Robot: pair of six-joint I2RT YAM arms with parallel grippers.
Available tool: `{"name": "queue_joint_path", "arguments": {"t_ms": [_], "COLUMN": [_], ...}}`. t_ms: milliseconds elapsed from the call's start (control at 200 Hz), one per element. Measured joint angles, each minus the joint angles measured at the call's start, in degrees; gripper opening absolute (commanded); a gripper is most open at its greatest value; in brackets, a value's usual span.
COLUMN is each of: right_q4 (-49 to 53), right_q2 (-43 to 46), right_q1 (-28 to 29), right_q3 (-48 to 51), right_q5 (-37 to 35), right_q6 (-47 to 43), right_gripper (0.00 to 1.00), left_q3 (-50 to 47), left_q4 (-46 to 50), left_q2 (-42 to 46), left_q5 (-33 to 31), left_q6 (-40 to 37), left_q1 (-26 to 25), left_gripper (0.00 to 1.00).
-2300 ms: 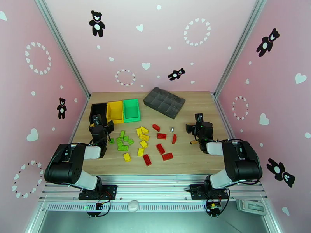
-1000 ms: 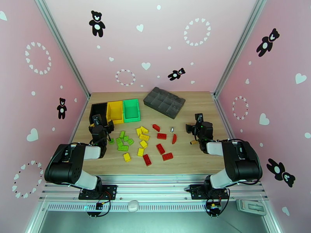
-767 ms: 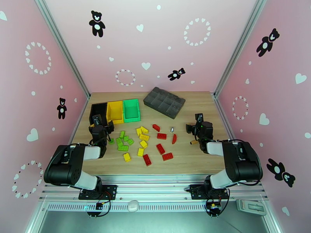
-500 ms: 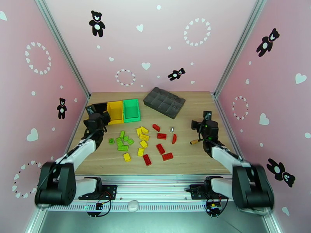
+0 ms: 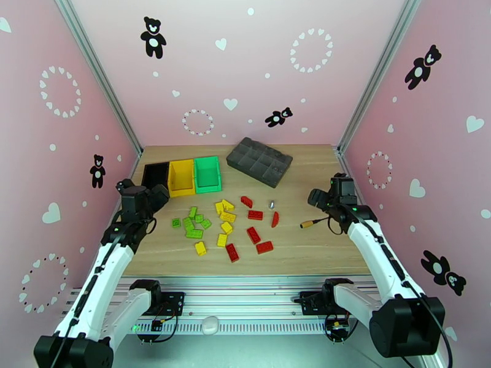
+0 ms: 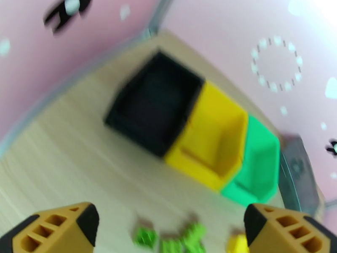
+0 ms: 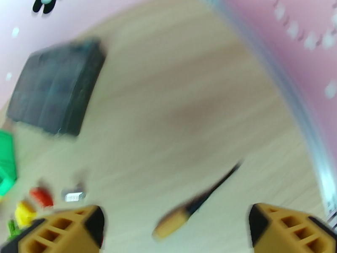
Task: Sort the legos into containers by color
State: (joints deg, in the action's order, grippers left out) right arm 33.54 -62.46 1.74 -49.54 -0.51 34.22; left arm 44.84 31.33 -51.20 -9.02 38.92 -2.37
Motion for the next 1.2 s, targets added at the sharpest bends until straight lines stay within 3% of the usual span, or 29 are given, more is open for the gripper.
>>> {"name": "queue_joint_path", "arguments": {"t_ms": [115,245,365,636,866,1196], "right_q4": [3.54,6.6,8.31,9.99,10.47,11.54], "right_q2": [-3.21,-6.47,-8.57,-15.74,-22.71,-23.87], "right_q1": [2.43,10.21,18.75,36.44,40.68,41.16], "right_q3": [-1.4,-3.8,-7.32,-17.4,-21.57,-23.41], "right_q5": [6.82,10.25,10.56,3.93,2.95,3.15], "right_q6": [2.95,4.02,4.24,4.22,3.06,0.7], "right_gripper": [0.65,0.72,0.71,0.68,0.64,0.6], "left_q3": [2.45,2.69,3.45,13.64,23.15,24.94], "left_q4": [7.67,14.27,17.97,19.96,19.69,19.02], "left_q2": [-2.34,-2.71,-5.66,-25.24,-40.89,-51.69], "left_q5": [6.78,10.38,11.65,6.67,2.27,1.11], "left_q6": [2.19,3.39,2.91,-1.11,-8.35,-14.19], "left_q1": [-0.31,-2.71,-6.25,-16.13,-18.62,-17.46], "left_gripper": [0.79,0.79,0.97,0.79,0.68,0.61]}}
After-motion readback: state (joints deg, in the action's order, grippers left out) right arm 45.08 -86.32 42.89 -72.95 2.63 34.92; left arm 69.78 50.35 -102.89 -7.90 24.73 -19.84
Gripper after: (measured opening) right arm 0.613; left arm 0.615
